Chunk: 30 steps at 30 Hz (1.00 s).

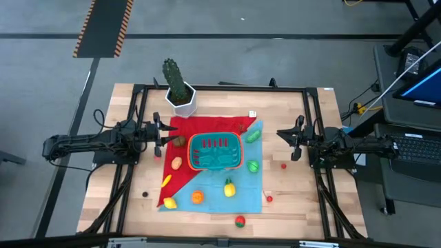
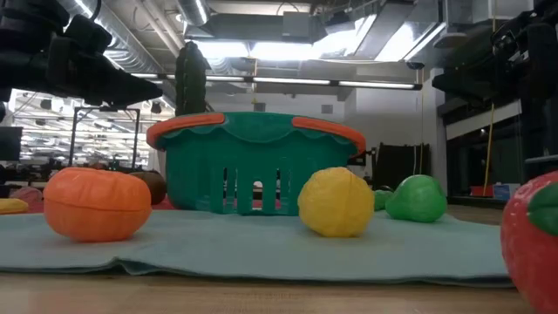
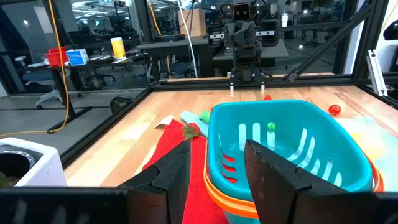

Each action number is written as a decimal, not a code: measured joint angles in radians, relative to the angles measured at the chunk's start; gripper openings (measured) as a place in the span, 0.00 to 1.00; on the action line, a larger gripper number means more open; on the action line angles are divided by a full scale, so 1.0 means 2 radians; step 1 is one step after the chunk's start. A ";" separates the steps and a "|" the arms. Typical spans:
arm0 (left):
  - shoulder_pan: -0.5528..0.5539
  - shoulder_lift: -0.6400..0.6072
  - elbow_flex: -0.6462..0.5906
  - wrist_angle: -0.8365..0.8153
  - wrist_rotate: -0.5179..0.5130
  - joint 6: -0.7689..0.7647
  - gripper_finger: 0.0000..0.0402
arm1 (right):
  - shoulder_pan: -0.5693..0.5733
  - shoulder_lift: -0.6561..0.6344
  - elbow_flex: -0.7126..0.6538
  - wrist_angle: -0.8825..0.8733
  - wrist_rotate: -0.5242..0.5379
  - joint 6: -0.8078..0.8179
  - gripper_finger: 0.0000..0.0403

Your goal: Build produce basket

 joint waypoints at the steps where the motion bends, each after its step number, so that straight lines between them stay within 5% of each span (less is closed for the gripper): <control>1: 0.000 0.000 0.000 0.000 0.000 0.000 0.36 | 0.000 0.000 0.000 0.000 0.000 0.000 0.11; 22: 0.000 0.000 0.000 0.000 0.000 0.000 0.36 | 0.000 0.000 0.000 0.000 0.000 0.000 0.11; 30: 0.000 0.000 0.000 0.000 0.000 0.000 0.36 | 0.000 0.000 0.000 0.000 0.000 -0.078 0.11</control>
